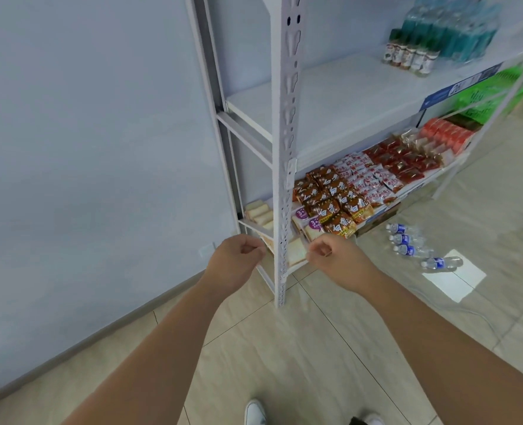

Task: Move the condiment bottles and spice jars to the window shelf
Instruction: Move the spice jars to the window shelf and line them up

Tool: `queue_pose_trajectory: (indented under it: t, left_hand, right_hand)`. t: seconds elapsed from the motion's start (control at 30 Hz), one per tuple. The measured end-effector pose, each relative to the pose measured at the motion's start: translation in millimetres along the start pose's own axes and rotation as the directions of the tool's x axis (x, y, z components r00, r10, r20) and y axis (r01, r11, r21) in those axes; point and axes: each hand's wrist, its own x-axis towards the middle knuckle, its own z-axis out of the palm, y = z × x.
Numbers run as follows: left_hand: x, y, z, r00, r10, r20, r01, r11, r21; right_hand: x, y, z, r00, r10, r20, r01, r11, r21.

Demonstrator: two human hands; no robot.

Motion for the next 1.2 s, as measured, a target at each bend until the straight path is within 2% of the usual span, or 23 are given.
queue_pose_trajectory:
  t: [0.4, 0.57, 0.83, 1.2]
  left_hand:
    - [49.6, 130.0, 156.6, 0.995, 0.093, -0.022, -0.093, 0.996, 0.004]
    - [59.9, 163.5, 213.2, 0.994, 0.092, -0.053, -0.094, 0.995, -0.026]
    - [101.0, 214.9, 264.0, 0.993, 0.116, -0.022, -0.115, 0.992, 0.052]
    - [223.9, 285.5, 302.5, 0.989, 0.149, -0.027, -0.150, 0.988, -0.043]
  right_hand:
    - [24.5, 105.6, -176.5, 0.995, -0.073, -0.071, 0.075, 0.997, 0.024]
    - [31.8, 152.1, -225.6, 0.995, -0.075, -0.067, 0.075, 0.997, 0.000]
    - [60.2, 191.3, -279.1, 0.995, -0.050, -0.088, 0.050, 0.999, 0.004]
    - [172.7, 209.6, -363.7, 0.992, -0.083, -0.096, 0.079, 0.996, -0.050]
